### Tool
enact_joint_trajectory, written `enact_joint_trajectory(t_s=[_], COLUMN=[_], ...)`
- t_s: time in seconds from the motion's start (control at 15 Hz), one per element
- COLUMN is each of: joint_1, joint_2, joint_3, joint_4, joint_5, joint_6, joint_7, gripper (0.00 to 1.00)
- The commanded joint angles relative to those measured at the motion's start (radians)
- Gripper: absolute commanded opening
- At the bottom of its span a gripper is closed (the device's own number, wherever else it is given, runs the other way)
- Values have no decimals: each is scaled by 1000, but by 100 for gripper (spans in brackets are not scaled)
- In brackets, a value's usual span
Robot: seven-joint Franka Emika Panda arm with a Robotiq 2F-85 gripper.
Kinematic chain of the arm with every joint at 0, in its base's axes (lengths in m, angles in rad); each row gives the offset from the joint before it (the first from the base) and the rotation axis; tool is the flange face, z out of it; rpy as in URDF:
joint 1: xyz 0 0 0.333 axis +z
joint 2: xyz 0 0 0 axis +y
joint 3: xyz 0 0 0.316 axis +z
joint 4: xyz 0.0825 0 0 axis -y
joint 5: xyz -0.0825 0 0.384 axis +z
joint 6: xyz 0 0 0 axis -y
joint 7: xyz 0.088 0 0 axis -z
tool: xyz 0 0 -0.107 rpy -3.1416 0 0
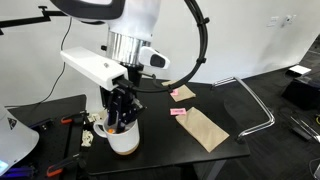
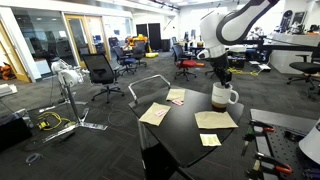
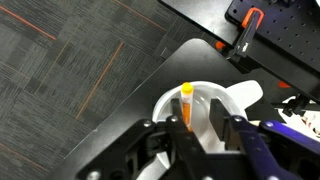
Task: Remove the marker from the mug cup
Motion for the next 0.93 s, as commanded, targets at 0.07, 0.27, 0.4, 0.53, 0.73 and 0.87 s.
enact_joint_trajectory(t_s=[0.07, 0.27, 0.4, 0.53, 0.73, 0.87], joint_1=[-21, -21, -19, -19, -19, -18], joint_2=[14, 23, 27, 29, 32, 29], joint_3=[23, 26, 30, 34, 37, 41], joint_4=[-6, -5, -5, -5, -5, -6], joint_5=[-38, -50, -56, -59, -63, -66], joint_6=[41, 45, 44, 43, 41, 39], joint_7=[35, 49, 56, 57, 59, 61], gripper=[37, 37, 34, 10, 0, 3])
